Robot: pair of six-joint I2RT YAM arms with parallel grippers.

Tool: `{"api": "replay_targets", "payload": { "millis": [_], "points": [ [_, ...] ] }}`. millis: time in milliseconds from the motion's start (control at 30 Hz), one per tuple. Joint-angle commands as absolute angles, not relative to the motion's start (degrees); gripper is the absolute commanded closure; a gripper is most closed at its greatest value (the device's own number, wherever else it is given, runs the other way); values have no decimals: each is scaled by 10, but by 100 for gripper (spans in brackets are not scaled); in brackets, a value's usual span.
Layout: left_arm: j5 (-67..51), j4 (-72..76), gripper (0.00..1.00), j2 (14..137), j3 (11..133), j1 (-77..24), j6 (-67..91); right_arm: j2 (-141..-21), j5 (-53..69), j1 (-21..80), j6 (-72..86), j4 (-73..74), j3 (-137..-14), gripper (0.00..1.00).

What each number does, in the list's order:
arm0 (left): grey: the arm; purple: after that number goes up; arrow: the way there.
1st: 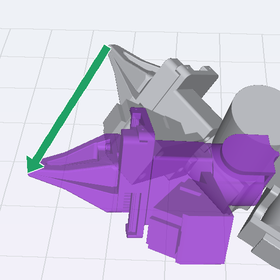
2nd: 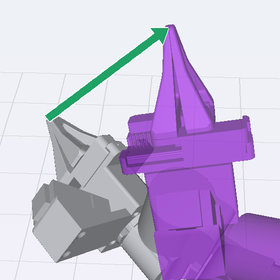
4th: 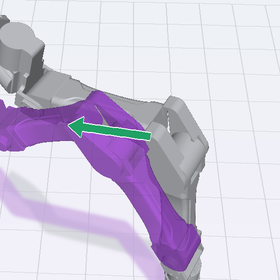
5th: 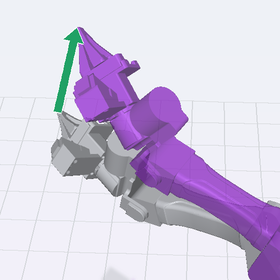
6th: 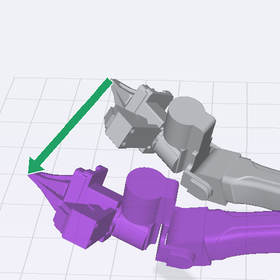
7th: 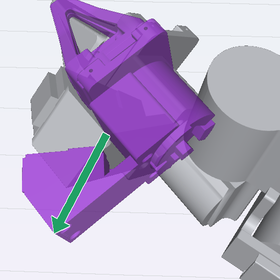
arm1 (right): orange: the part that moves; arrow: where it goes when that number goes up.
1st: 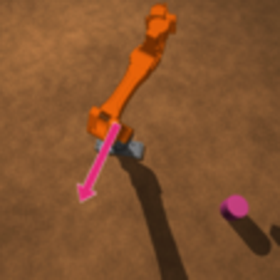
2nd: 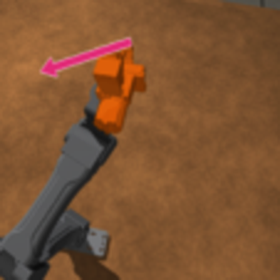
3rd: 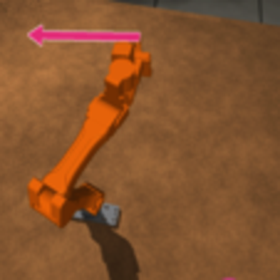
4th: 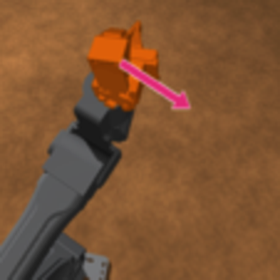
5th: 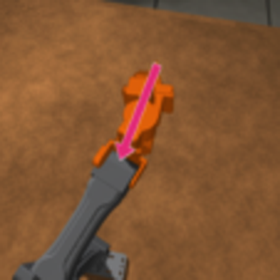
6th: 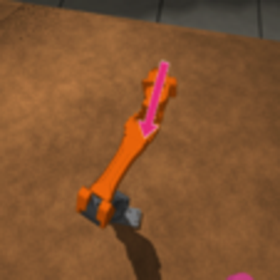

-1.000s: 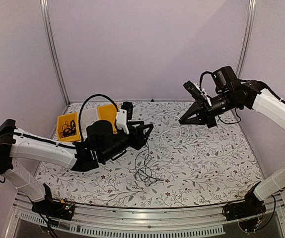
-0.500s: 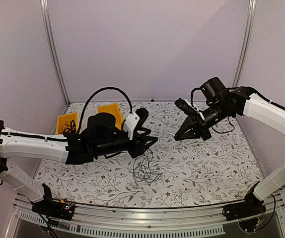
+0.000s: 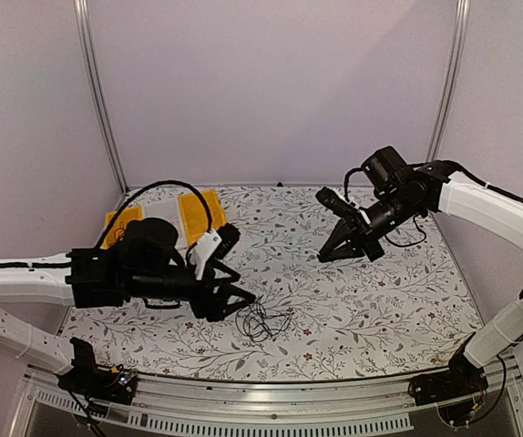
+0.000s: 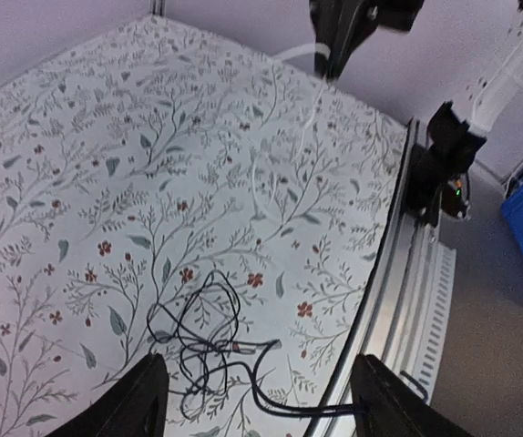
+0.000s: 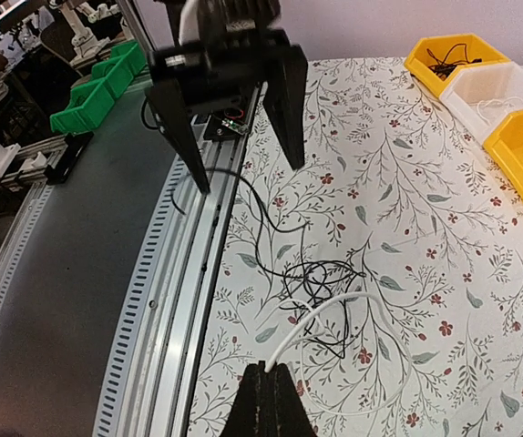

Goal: Untangle the cables

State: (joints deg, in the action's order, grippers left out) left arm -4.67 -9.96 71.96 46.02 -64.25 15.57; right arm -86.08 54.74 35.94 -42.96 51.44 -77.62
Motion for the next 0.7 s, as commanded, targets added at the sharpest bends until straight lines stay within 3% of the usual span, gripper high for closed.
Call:
{"api": "replay_targets", "payload": {
  "millis": [0,67,333,400,533,667],
  "points": [
    [4,21,29,587,445,-613,191,-882,565,361,-445,529,-799,100],
    [-14,54,29,572,426,-594,195,-882,566,361,-446,528,-796,100],
    [46,-119,32,748,534,-678,72,-879,561,365,-452,528,-789,100],
    [64,-131,32,776,536,-677,87,-882,563,367,-451,530,-790,100],
    [34,-19,30,774,462,-651,161,-889,578,378,-452,525,-778,100],
    [121,-90,32,837,464,-636,202,-913,574,399,-454,529,-775,100]
  ]
}}
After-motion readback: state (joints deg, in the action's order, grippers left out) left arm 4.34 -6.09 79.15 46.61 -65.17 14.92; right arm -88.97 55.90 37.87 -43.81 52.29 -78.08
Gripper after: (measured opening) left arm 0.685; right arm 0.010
